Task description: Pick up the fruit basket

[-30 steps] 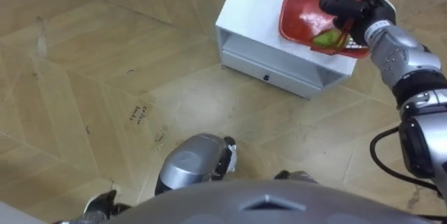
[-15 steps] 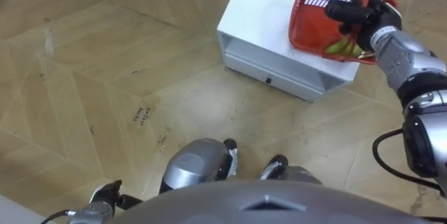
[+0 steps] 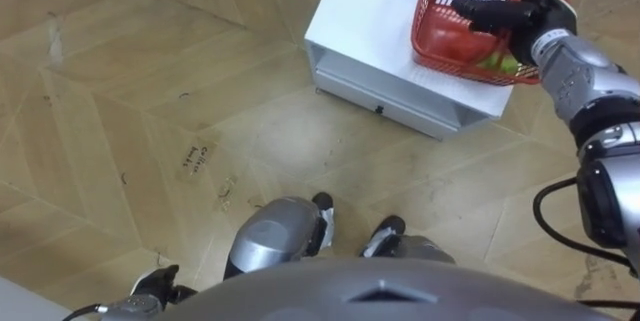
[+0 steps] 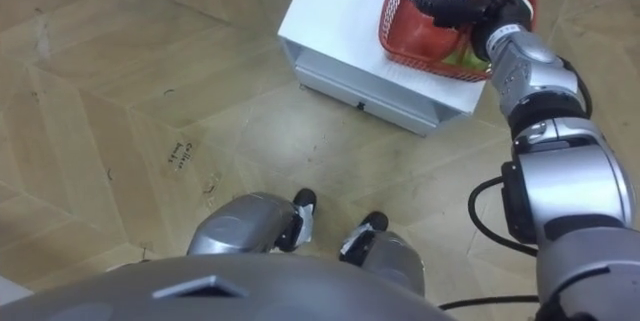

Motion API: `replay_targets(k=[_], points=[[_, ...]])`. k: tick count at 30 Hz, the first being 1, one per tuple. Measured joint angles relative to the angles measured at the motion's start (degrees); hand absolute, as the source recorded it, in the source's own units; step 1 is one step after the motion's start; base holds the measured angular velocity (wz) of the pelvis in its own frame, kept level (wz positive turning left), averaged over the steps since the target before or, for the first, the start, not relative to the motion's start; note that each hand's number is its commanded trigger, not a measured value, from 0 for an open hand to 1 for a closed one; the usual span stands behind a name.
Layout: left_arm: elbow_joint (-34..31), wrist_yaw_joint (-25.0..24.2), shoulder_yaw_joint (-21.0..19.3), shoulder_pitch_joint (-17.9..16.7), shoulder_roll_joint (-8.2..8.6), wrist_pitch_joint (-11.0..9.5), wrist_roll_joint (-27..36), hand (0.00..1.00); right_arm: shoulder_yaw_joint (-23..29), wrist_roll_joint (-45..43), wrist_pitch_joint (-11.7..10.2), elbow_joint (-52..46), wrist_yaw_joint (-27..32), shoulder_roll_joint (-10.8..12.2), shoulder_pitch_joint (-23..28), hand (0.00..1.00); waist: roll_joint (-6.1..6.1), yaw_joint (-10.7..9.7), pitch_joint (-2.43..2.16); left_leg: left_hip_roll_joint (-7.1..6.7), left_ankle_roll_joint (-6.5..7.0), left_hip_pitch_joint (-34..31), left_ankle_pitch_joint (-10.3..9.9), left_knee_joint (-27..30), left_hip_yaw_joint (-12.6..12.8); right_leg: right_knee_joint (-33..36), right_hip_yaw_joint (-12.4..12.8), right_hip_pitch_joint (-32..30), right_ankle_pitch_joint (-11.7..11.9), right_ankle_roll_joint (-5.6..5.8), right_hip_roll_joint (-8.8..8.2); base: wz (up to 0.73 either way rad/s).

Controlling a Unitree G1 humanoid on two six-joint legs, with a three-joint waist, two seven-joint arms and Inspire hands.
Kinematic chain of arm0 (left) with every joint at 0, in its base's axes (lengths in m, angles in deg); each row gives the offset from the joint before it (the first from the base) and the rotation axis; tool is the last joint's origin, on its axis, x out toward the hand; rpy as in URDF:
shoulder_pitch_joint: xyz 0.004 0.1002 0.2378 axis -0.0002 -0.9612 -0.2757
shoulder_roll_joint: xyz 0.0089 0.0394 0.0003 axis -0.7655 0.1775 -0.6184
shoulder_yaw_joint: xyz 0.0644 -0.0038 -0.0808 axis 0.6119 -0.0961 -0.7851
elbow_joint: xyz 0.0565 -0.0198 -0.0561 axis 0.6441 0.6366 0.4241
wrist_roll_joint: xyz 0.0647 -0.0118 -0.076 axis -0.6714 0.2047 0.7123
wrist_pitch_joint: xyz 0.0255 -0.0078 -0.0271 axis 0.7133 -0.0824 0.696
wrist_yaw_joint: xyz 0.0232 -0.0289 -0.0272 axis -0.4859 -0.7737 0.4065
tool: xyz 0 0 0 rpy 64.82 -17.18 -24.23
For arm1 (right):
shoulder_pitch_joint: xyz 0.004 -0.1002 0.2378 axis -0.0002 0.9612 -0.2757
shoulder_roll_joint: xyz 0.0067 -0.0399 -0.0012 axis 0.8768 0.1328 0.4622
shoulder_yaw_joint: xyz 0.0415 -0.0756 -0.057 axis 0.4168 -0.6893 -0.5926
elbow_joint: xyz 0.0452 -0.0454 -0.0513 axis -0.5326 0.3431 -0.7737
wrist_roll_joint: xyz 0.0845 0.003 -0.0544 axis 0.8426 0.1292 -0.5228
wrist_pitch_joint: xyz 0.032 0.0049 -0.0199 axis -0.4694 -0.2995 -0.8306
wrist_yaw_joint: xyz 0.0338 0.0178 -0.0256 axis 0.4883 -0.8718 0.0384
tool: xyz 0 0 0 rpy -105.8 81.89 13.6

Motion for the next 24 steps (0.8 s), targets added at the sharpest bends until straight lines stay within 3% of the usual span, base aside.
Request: replay_targets(k=[11,24], points=[[-0.01,-0.14,0.01,-0.46,-0.22,0.5,0.12,0.0,0.0,-0.06,0.01,-0.09,-0.07,-0.01,0.0,0.0,0.0,-0.21,-0.03,0.06,-0.01,0.06,0.01,-0.33,-0.03,0.04,-0.09,0.07,0.1,-0.04,0.06,0.0],[-0.72,-0.08,0.05,-0.5,-0.23,0.73,0.11,0.0,-0.14,-0.22,0.0,-0.7,-1.15,-0.6,-0.32,0.0,-0.55,-1.22,-0.37,0.11,0.0,0.47,0.04,-0.26,0.41,0.08,0.12,0.3,0.1,-0.03,0.01,-0.01]])
